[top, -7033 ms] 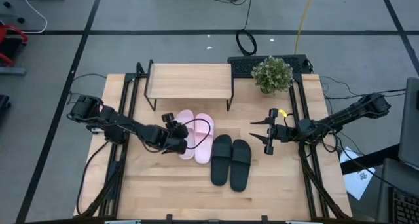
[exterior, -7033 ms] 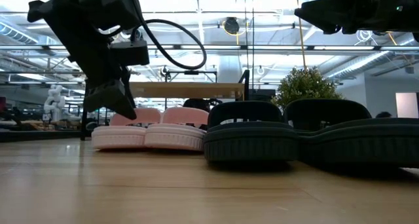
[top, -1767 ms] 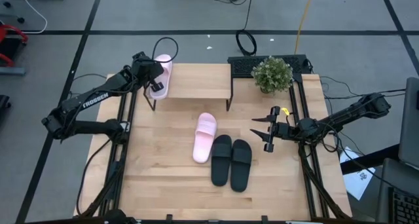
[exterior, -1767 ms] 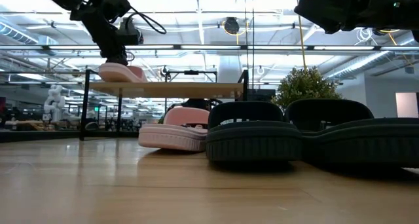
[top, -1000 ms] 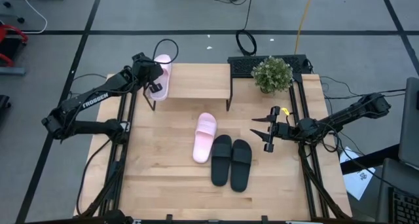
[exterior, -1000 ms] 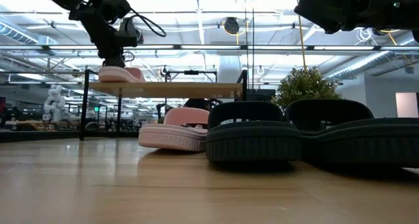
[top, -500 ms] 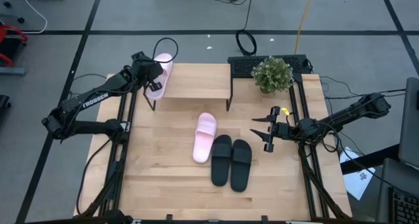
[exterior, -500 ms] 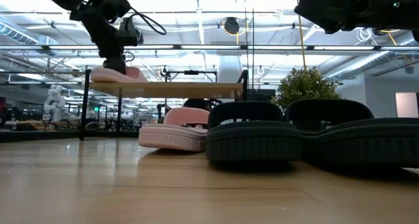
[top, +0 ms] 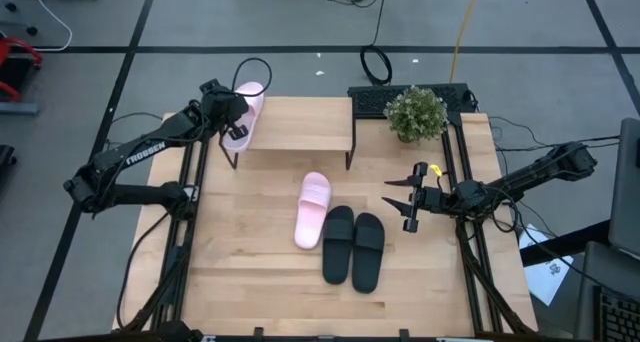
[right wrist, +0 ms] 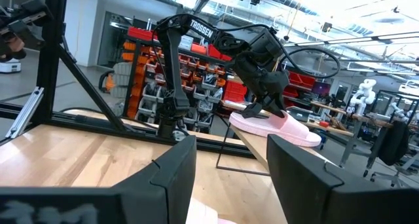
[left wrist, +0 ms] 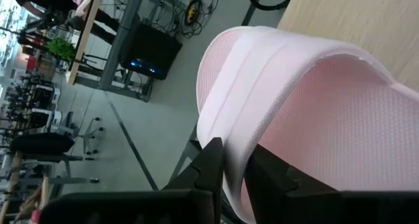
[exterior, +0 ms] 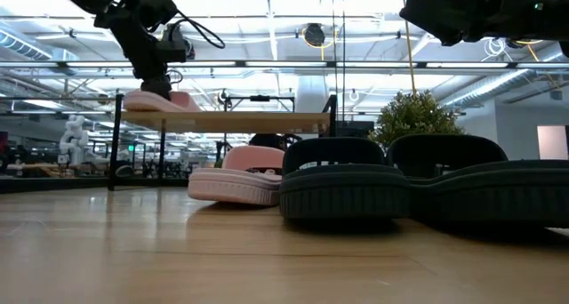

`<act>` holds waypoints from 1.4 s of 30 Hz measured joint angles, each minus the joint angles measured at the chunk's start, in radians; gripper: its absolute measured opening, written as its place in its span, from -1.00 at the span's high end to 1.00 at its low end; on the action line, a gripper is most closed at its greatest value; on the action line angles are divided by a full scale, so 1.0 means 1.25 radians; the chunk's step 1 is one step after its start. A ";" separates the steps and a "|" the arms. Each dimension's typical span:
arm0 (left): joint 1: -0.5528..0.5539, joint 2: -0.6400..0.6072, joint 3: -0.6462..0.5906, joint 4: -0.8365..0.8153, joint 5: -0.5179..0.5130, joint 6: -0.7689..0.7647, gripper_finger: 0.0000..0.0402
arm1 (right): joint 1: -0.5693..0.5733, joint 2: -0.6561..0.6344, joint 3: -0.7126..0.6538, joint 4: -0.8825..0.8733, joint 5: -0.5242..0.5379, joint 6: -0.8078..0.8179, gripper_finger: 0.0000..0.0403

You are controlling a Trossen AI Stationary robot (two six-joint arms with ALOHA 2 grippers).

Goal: Pick and place slides into the shelf
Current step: Put the left pink slide on the shelf

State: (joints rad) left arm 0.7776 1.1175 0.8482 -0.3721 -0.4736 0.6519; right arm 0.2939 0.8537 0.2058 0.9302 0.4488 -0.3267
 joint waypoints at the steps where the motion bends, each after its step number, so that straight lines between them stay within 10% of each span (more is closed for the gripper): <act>1: 0.000 0.000 0.000 0.000 0.000 -0.003 0.71 | 0.000 0.000 0.000 0.000 0.000 0.000 0.12; 42: -0.005 0.000 0.000 -0.003 -0.019 -0.063 0.71 | 0.000 0.000 0.000 0.000 0.000 -0.006 0.12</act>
State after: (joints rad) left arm 0.7710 1.1175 0.8482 -0.3759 -0.4973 0.5726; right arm 0.2939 0.8536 0.2058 0.9302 0.4488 -0.3342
